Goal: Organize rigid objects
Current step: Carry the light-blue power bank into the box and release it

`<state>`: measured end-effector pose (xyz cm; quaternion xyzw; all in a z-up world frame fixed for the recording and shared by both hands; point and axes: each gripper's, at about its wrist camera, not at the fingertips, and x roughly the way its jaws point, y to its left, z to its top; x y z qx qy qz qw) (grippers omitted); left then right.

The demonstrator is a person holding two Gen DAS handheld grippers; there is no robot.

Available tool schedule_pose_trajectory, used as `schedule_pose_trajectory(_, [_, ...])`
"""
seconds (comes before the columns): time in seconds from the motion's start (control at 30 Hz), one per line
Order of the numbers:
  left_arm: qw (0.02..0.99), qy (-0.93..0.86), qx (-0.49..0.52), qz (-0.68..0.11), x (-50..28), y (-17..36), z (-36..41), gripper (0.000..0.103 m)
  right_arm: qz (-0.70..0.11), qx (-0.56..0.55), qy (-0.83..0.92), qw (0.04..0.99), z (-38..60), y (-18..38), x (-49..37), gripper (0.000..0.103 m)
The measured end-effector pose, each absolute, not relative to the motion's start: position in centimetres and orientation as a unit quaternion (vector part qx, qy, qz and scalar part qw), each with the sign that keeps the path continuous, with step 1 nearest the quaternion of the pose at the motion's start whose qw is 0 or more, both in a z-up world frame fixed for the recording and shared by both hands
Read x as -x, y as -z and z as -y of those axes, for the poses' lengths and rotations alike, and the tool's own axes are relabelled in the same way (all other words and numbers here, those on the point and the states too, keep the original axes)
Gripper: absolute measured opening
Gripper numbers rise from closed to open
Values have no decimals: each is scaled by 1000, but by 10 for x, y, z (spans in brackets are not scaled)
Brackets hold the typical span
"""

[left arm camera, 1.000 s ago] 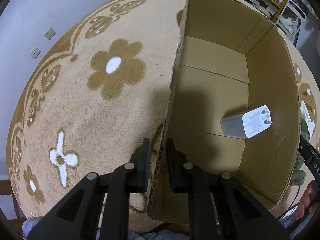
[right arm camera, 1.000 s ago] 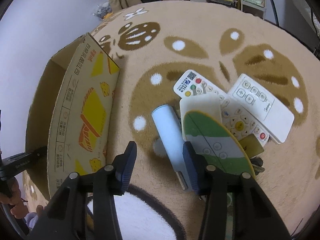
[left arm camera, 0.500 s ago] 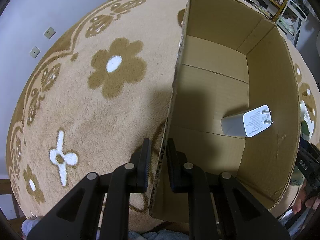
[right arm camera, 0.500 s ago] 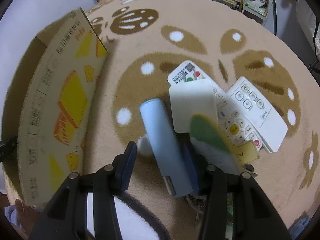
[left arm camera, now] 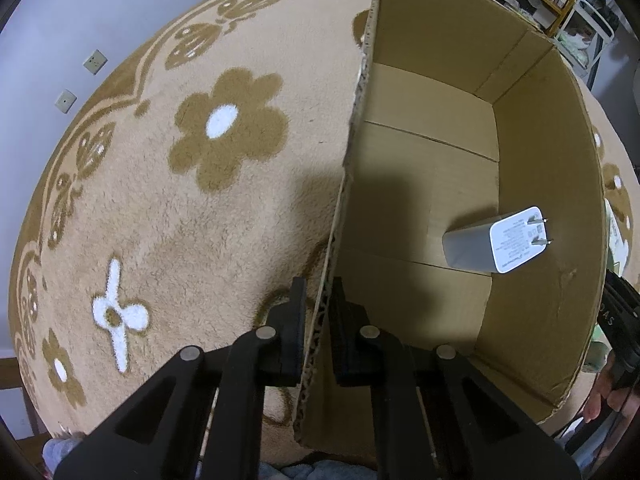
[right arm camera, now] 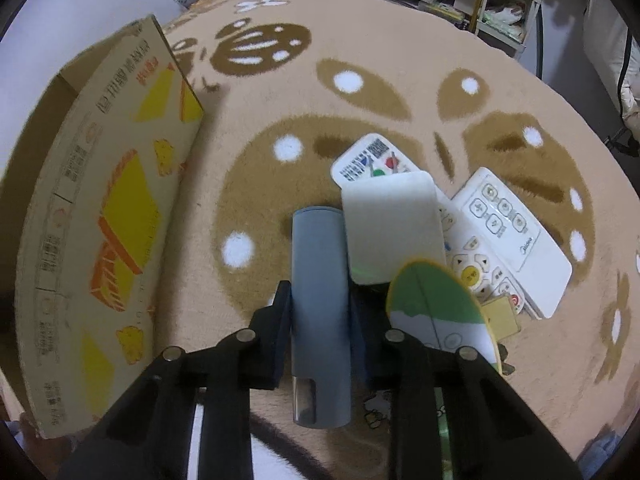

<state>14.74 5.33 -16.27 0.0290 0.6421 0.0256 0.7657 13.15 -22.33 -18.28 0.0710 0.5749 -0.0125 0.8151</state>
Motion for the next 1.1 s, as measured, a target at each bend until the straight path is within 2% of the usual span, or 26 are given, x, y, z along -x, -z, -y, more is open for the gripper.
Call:
schedule_pose_trajectory(0.27, [767,-21,-27,-641,-146,161,-53,8,-551,-80,3,831,216,160,-130,29])
schedule_pose_trajectory(0.73, [768,-24,-38,-639,-145,161,-50,9,-453,-93,-52,885,186,87,-146,29])
schedule_pose_trajectory(1.1, [770,-24,-45,-636,-144,158,-46,8,-420,-80,-122,896,147,50,-160,29])
